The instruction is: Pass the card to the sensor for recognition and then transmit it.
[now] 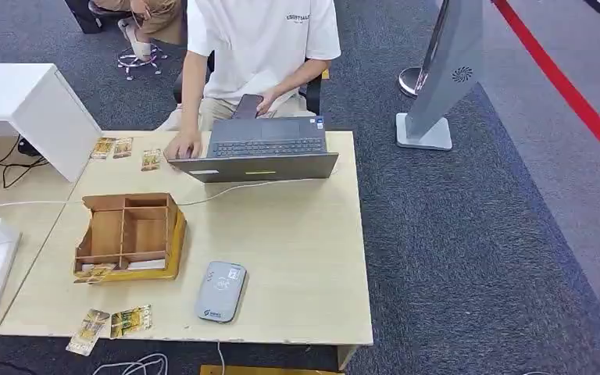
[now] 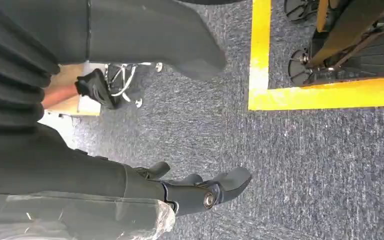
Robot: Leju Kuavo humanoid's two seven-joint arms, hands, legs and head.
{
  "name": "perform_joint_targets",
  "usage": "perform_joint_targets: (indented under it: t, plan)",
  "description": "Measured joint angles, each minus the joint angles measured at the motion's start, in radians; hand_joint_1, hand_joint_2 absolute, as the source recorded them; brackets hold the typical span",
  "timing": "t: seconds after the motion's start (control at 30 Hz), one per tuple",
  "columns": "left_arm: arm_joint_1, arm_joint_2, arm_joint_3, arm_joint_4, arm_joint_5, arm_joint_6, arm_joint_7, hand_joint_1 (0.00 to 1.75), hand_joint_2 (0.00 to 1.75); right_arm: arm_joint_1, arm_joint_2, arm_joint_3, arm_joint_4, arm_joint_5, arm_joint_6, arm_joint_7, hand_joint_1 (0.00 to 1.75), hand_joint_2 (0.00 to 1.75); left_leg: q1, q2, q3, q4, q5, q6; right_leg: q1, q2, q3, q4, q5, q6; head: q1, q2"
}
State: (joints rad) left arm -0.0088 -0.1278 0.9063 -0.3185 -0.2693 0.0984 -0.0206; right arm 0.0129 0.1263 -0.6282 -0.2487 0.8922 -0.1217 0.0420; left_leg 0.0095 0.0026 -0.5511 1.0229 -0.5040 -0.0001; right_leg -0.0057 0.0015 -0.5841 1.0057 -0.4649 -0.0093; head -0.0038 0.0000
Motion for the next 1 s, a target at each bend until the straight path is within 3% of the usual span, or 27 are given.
perform_joint_targets:
  t: [0.03, 0.07, 0.1, 0.7, 0.73, 0.8, 0.83, 1.0]
  plan:
    - [0.003, 0.004, -0.024, 0.000, 0.008, -0.001, 0.001, 1.75, 0.00, 0.004, -0.003, 0.017, -0.004, -0.026, 0.005, 0.000, 0.00, 0.00, 0.000, 0.000, 0.000, 0.000, 0.000, 0.000, 0.000, 0.000, 0.000, 0.000, 0.000, 0.000, 0.000, 0.000]
    - [0.006, 0.008, -0.047, 0.000, 0.015, -0.003, 0.002, 1.75, 0.00, 0.007, -0.006, 0.034, -0.008, -0.051, 0.009, -0.001, 0.00, 0.00, 0.000, 0.000, 0.000, 0.000, 0.000, 0.000, 0.000, 0.000, 0.000, 0.000, 0.000, 0.000, 0.000, 0.000]
    - [0.009, 0.011, -0.069, 0.000, 0.022, -0.005, 0.003, 1.75, 0.00, 0.010, -0.009, 0.050, -0.011, -0.074, 0.011, -0.002, 1.75, 0.00, 0.000, 0.000, 0.000, 0.000, 0.000, 0.000, 0.000, 0.000, 0.000, 0.000, 0.000, 0.000, 0.000, 0.000]
    - [0.085, 0.072, -0.490, -0.013, 0.151, -0.054, 0.006, 1.75, 0.00, 0.073, -0.063, 0.339, -0.074, -0.500, 0.068, -0.022, 1.75, 0.00, 0.000, 0.000, 0.000, 0.000, 0.000, 0.000, 0.000, 0.000, 0.000, 0.000, 0.000, 0.000, 0.000, 0.000]
    - [0.089, 0.076, -0.512, -0.016, 0.159, -0.055, 0.006, 0.00, 0.00, 0.078, -0.066, 0.358, -0.079, -0.529, 0.071, -0.024, 1.75, 0.00, 0.000, 0.000, 0.000, 0.000, 0.000, 0.000, 0.000, 0.000, 0.000, 0.000, 0.000, 0.000, 0.000, 0.000]
    - [0.096, 0.082, -0.561, -0.018, 0.175, -0.061, 0.006, 0.00, 0.00, 0.085, -0.072, 0.391, -0.086, -0.581, 0.079, -0.025, 1.75, 0.00, 0.000, 0.000, 0.000, 0.000, 0.000, 0.000, 0.000, 0.000, 0.000, 0.000, 0.000, 0.000, 0.000, 0.000]
    - [0.100, 0.086, -0.584, -0.020, 0.183, -0.064, 0.006, 0.00, 0.00, 0.088, -0.075, 0.408, -0.090, -0.606, 0.082, -0.027, 0.00, 0.00, 0.000, 0.000, 0.000, 0.000, 0.000, 0.000, 0.000, 0.000, 0.000, 0.000, 0.000, 0.000, 0.000, 0.000]
    - [0.122, 0.100, -0.702, -0.033, 0.220, -0.076, 0.009, 0.00, 0.00, 0.106, -0.089, 0.489, -0.107, -0.730, 0.100, -0.033, 0.00, 0.00, 0.000, 0.000, 0.000, 0.000, -0.001, 0.000, 0.000, 0.000, 0.000, 0.000, 0.000, 0.000, 0.000, 0.000]
